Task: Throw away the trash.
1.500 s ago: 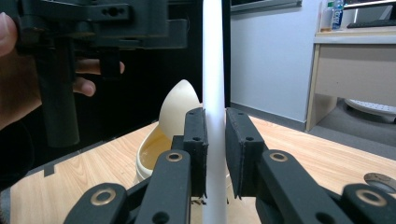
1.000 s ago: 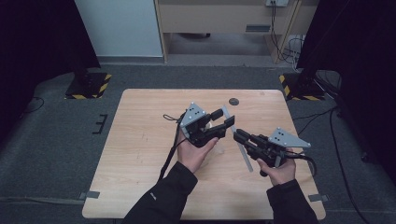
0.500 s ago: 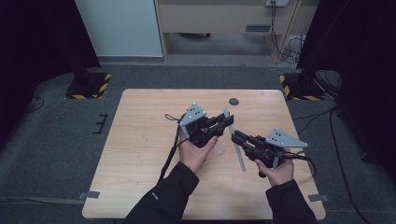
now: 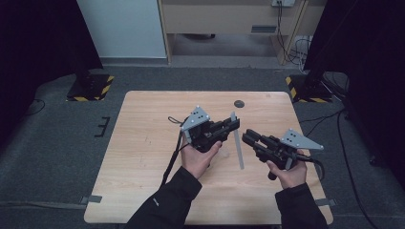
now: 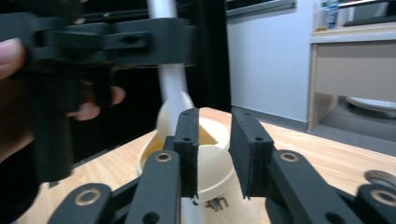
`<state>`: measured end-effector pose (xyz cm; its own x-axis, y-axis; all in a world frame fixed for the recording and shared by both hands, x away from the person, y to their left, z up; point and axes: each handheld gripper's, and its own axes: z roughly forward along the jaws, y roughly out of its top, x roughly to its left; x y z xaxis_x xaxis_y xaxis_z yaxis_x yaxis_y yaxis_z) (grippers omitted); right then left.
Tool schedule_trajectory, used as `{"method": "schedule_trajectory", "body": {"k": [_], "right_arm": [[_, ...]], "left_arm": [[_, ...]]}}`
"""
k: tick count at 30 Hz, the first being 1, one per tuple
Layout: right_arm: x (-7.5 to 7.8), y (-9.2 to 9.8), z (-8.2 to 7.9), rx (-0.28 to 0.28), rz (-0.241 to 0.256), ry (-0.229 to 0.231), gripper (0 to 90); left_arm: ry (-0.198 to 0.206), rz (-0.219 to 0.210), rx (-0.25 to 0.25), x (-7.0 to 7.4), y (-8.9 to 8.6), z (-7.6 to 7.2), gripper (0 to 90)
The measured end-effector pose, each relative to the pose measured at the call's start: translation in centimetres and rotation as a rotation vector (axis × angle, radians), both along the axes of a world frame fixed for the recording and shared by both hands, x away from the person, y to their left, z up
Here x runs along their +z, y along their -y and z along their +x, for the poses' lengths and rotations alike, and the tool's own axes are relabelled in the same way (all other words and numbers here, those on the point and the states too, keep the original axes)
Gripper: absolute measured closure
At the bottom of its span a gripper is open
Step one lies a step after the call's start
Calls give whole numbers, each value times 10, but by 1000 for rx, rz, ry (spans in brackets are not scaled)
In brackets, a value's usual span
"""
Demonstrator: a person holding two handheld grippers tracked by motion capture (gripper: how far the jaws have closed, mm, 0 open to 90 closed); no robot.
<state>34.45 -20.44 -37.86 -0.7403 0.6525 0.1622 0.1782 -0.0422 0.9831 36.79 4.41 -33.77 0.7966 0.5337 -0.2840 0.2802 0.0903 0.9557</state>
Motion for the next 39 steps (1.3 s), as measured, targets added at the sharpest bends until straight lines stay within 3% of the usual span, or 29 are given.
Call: {"method": "schedule_trajectory", "body": {"k": [10, 19, 28, 39], "right_arm": [[-18, 16, 12, -116, -45, -47, 579], [-47, 28, 25, -228, -136, -152, 416], [-72, 34, 33, -259, -195, -245, 334], [-101, 39, 37, -284, -327, -333, 273]], "left_arm": [[19, -4, -14, 8, -11, -10, 799], [56, -4, 1, 19, -35, -21, 799], [81, -37, 39, 35, -67, -30, 799], [124, -35, 101, 48, -97, -35, 799]]}}
